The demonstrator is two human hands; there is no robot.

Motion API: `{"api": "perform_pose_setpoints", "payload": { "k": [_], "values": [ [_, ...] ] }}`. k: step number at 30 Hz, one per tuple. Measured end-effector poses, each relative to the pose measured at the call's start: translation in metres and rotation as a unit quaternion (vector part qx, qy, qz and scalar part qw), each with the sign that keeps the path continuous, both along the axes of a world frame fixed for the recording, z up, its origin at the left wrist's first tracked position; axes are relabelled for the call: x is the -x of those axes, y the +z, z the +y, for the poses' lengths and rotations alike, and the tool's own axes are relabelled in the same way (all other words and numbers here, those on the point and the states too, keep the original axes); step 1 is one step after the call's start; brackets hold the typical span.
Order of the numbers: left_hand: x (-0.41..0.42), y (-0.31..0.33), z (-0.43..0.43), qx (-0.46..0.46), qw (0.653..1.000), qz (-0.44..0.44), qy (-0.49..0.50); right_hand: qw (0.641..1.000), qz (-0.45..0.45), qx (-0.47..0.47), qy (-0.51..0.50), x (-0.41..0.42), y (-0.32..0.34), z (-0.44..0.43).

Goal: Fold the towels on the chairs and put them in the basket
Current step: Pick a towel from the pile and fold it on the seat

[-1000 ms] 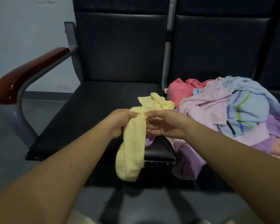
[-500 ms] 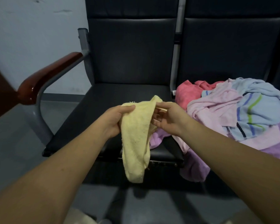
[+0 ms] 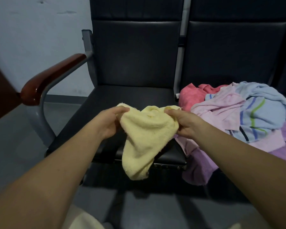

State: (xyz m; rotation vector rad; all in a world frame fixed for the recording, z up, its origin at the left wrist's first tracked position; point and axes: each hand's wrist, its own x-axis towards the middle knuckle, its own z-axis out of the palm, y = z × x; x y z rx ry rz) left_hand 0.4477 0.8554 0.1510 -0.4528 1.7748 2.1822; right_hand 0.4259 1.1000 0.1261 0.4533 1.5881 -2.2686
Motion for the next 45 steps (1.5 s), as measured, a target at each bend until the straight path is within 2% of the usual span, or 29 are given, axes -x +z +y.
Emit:
{"api": "perform_pose_setpoints", "payload": {
  "k": [2,4,8,9,11,13,15,19,21,24,26,27,31,33,36,39,42,45],
  "values": [
    [0.001,0.003,-0.001,-0.003,0.997,0.047,0.055,0.999,0.000,0.018,-0.029,0.003,0.001,0.002],
    [0.003,0.008,-0.006,-0.028,0.994,0.055,0.091,0.998,0.007,0.040,-0.054,0.006,0.006,0.004],
    [0.002,0.015,-0.013,0.020,0.997,0.033,0.073,0.992,0.048,0.060,-0.100,0.001,0.025,0.008],
    [0.000,0.016,-0.014,0.007,0.997,0.030,0.064,0.990,0.054,0.066,-0.110,0.001,0.028,0.010],
    [-0.006,0.022,-0.016,-0.087,0.994,0.030,0.061,0.988,0.052,0.082,-0.118,-0.001,0.033,0.011],
    [-0.012,0.032,-0.017,-0.202,0.974,0.052,0.090,0.988,0.052,0.093,-0.113,-0.006,0.040,0.009],
    [-0.015,0.044,-0.017,-0.242,0.960,0.078,0.113,0.990,0.050,0.089,-0.102,-0.009,0.051,0.009],
    [-0.025,0.067,-0.025,-0.231,0.953,0.120,0.156,0.998,0.031,0.024,-0.042,-0.018,0.082,0.010],
    [-0.024,0.075,-0.034,-0.256,0.940,0.132,0.184,0.999,0.031,-0.006,-0.020,-0.017,0.102,0.010],
    [-0.031,0.092,-0.043,-0.279,0.930,0.125,0.205,0.997,0.069,0.028,-0.031,-0.018,0.133,0.011],
    [-0.035,0.104,-0.046,-0.256,0.938,0.130,0.194,0.993,0.099,0.059,-0.037,-0.019,0.147,0.010],
    [-0.037,0.108,-0.048,-0.244,0.943,0.133,0.183,0.993,0.110,0.045,-0.024,-0.018,0.149,0.009],
    [-0.047,0.128,-0.056,-0.197,0.955,0.148,0.162,0.988,0.110,-0.104,-0.009,-0.025,0.159,0.011],
    [-0.051,0.138,-0.059,-0.117,0.966,0.171,0.152,0.979,0.134,-0.151,-0.033,-0.028,0.174,0.016],
    [-0.049,0.156,-0.064,-0.058,0.962,0.214,0.158,0.979,0.158,-0.111,-0.058,-0.029,0.198,0.027],
    [-0.052,0.176,-0.068,-0.141,0.942,0.261,0.154,0.981,0.161,-0.090,-0.055,-0.031,0.215,0.030],
    [-0.052,0.186,-0.073,-0.248,0.928,0.233,0.149,0.974,0.165,-0.153,-0.038,-0.035,0.222,0.025],
    [-0.055,0.188,-0.075,-0.256,0.935,0.195,0.151,0.977,0.161,-0.139,-0.017,-0.039,0.226,0.021]
  ]
}}
